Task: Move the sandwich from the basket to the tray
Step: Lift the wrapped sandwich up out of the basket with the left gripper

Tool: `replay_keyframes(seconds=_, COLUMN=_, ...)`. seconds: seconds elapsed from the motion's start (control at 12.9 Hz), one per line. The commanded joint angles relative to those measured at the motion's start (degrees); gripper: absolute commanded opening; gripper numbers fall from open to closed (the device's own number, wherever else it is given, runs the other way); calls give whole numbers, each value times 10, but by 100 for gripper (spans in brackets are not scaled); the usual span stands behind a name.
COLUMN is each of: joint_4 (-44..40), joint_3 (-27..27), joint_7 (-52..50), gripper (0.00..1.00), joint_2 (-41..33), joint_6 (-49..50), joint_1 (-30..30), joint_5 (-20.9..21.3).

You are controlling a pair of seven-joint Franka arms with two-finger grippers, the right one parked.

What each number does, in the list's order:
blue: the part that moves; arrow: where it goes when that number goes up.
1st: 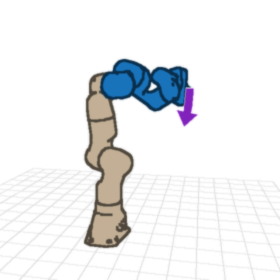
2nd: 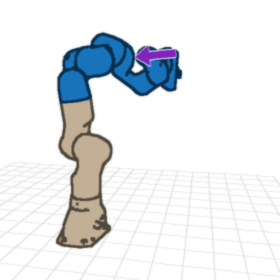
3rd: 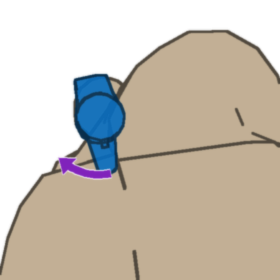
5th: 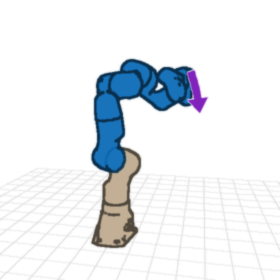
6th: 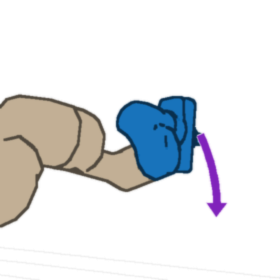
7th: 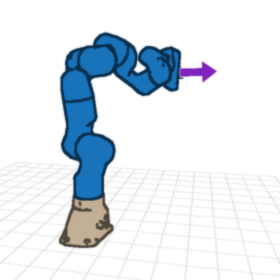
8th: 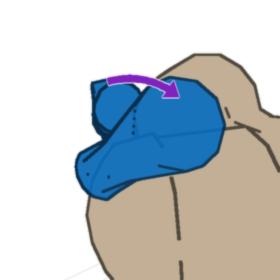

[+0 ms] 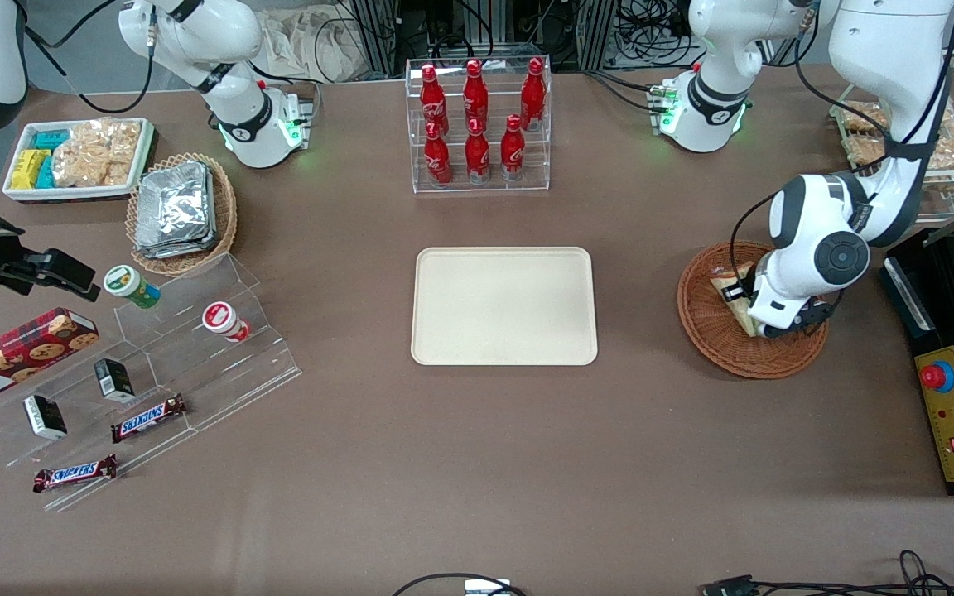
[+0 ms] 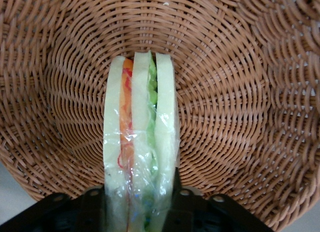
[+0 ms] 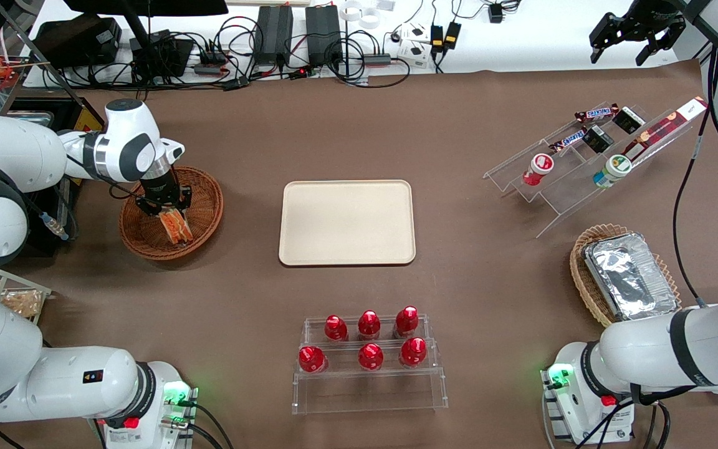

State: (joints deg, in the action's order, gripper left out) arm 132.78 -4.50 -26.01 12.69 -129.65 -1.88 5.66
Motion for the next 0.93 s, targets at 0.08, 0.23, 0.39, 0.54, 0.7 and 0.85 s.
replay_keyframes(seconds=0.08, joint_4=-113, joint_3=-6, joint_7=-1, gripper=0, joint_2=-21, joint_6=184, joint_1=-2, joint_5=13)
replay_keyframes(seconds=0.23, joint_4=-193, joint_3=-8, joint_7=16, gripper=0, joint_2=-42, joint_6=298, joint_1=2, joint_5=12)
replay_keyframes(seconds=0.39, joint_4=-295, joint_3=-20, joint_7=27, gripper=0, joint_2=-46, joint_6=418, joint_1=8, joint_5=8)
replay_keyframes(seconds=0.54, joint_4=-390, joint_3=-31, joint_7=38, gripper=0, joint_2=-43, joint_6=501, joint_1=9, joint_5=1)
replay_keyframes(seconds=0.7, joint_4=-442, joint_3=-69, joint_7=43, gripper=0, joint_2=-43, joint_6=533, joint_1=17, joint_5=2)
replay_keyframes(seconds=0.85, joint_4=-464, joint_3=-121, joint_7=35, gripper=0, joint_2=-43, joint_6=536, joint_1=17, joint_5=2)
